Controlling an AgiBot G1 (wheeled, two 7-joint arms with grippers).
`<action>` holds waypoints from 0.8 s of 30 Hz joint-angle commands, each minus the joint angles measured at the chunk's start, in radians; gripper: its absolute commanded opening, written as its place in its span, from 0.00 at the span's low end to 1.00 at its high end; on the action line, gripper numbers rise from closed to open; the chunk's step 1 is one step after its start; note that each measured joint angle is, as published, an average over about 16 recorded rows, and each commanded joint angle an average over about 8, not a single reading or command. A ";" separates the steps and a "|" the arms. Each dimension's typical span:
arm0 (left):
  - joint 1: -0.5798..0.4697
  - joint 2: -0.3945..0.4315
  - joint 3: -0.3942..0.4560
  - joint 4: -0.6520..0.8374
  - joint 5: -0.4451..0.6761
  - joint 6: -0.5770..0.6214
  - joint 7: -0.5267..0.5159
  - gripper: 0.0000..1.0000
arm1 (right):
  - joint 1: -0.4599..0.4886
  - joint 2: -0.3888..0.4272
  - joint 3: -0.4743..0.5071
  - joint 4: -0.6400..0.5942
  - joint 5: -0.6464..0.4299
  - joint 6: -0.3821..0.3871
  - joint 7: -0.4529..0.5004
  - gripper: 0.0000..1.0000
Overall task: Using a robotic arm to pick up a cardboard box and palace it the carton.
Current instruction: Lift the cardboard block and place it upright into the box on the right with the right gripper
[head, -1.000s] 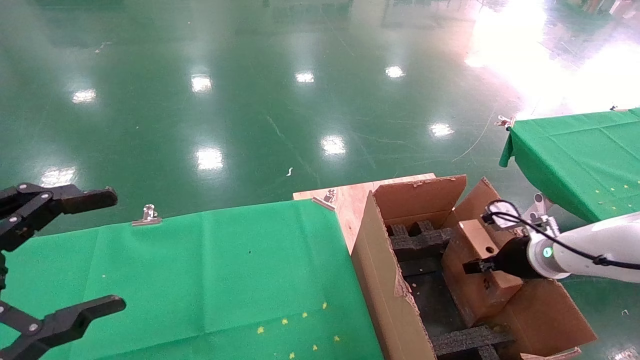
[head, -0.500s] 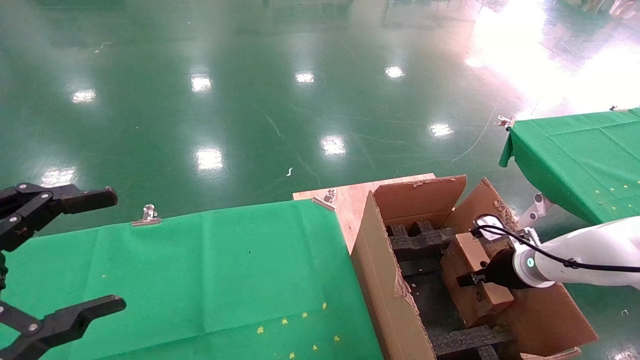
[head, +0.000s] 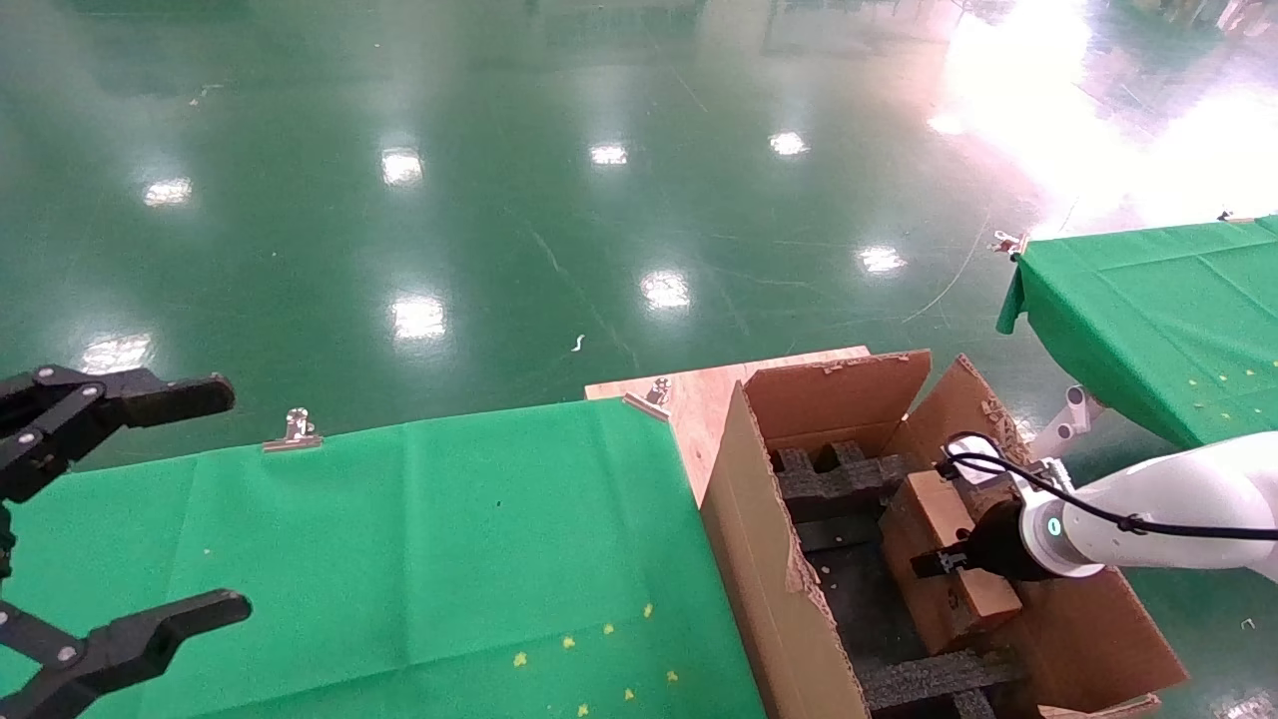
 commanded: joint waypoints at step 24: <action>0.000 0.000 0.000 0.000 0.000 0.000 0.000 1.00 | 0.089 0.055 0.016 0.080 -0.024 -0.036 0.012 1.00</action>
